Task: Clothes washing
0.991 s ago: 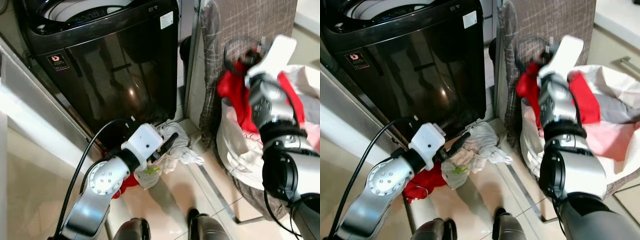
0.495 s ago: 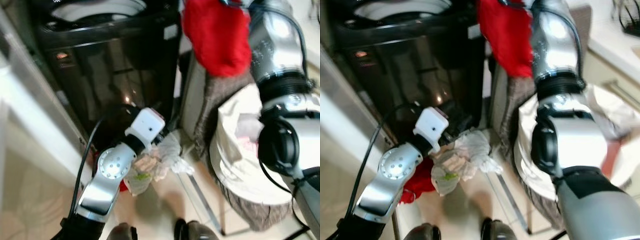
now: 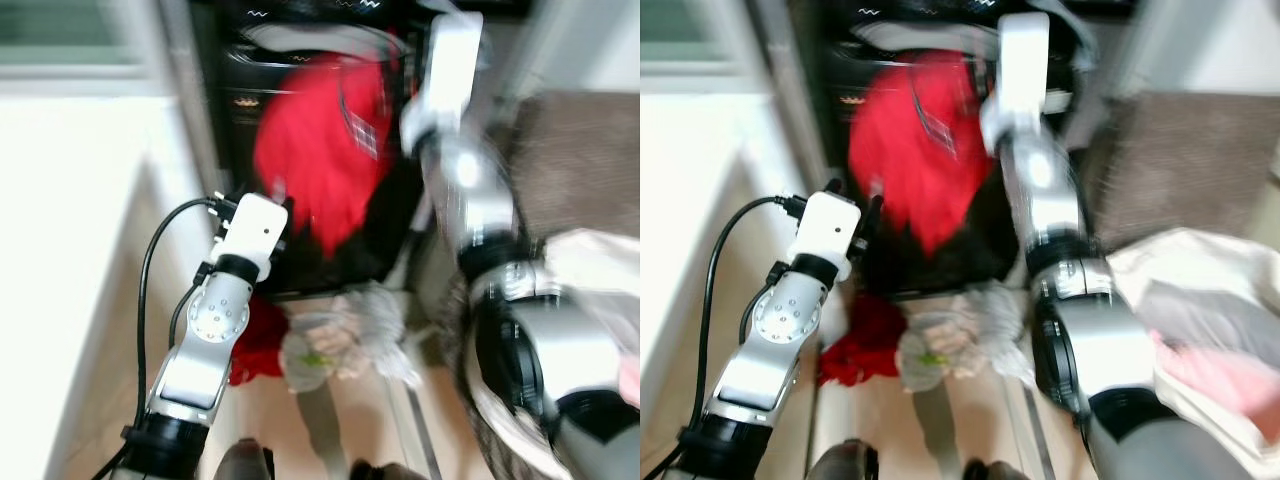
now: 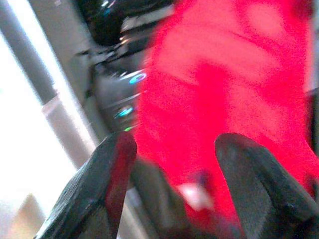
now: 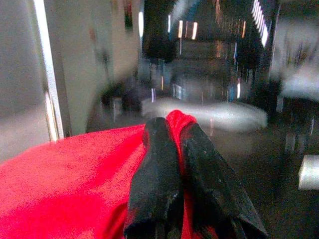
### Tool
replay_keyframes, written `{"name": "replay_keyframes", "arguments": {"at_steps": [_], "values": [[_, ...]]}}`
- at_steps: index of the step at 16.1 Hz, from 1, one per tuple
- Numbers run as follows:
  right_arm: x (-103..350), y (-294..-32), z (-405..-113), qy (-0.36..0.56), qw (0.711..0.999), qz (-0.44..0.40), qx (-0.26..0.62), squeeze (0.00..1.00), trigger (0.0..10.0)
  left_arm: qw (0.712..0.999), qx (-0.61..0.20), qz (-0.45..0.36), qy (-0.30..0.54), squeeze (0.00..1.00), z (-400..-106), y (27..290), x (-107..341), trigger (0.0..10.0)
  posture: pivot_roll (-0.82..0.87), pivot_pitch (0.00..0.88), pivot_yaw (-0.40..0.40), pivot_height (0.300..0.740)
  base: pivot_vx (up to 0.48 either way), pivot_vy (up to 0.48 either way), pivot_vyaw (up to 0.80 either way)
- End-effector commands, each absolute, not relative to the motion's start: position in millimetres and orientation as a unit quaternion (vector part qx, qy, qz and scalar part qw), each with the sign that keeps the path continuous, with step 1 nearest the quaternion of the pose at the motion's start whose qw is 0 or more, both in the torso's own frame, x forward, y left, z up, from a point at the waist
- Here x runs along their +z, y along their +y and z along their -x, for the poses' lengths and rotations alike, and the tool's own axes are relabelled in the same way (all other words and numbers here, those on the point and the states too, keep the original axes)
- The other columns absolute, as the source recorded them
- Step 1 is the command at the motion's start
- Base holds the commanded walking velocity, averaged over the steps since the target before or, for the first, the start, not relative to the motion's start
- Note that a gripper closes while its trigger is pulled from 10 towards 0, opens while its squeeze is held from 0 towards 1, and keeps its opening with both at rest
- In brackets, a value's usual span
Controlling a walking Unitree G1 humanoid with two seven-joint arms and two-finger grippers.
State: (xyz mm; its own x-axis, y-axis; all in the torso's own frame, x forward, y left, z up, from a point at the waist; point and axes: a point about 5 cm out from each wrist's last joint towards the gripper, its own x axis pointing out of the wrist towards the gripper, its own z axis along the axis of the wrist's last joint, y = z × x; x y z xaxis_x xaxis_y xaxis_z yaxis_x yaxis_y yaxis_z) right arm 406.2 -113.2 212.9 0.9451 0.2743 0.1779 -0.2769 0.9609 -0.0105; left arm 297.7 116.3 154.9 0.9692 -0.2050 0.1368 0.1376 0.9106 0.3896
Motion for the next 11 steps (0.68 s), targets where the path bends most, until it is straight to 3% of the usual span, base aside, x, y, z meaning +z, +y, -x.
{"name": "replay_keyframes", "arguments": {"at_steps": [1, 6, 8, 11], "values": [[187, -142, -402, -0.058, 0.995, 0.023, 0.082, 0.00, 0.0, 0.972, -0.097, -0.197, -0.085, 0.00, -300, 112, 155, 10.0, 0.09, 0.003, -0.067, 0.740, 0.000, 0.000, 0.50], [103, -181, -368, 0.058, 0.985, 0.161, 0.014, 0.00, 0.0, 0.965, -0.109, -0.224, -0.082, 0.00, -302, 107, 152, 10.0, 0.05, 0.011, -0.040, 0.740, 0.000, 0.000, 0.49], [71, -174, -353, 0.121, 0.983, 0.131, 0.032, 0.00, 0.0, 0.963, -0.108, -0.234, -0.074, 0.00, -304, 105, 150, 10.0, 0.05, 0.012, -0.030, 0.740, 0.000, -0.390, 0.00], [67, -155, -350, 0.115, 0.986, 0.101, 0.062, 0.00, 0.0, 0.968, -0.103, -0.225, -0.039, 0.00, -305, 106, 140, 10.0, 0.04, 0.016, -0.026, 0.740, 0.000, -0.480, 0.00]]}}
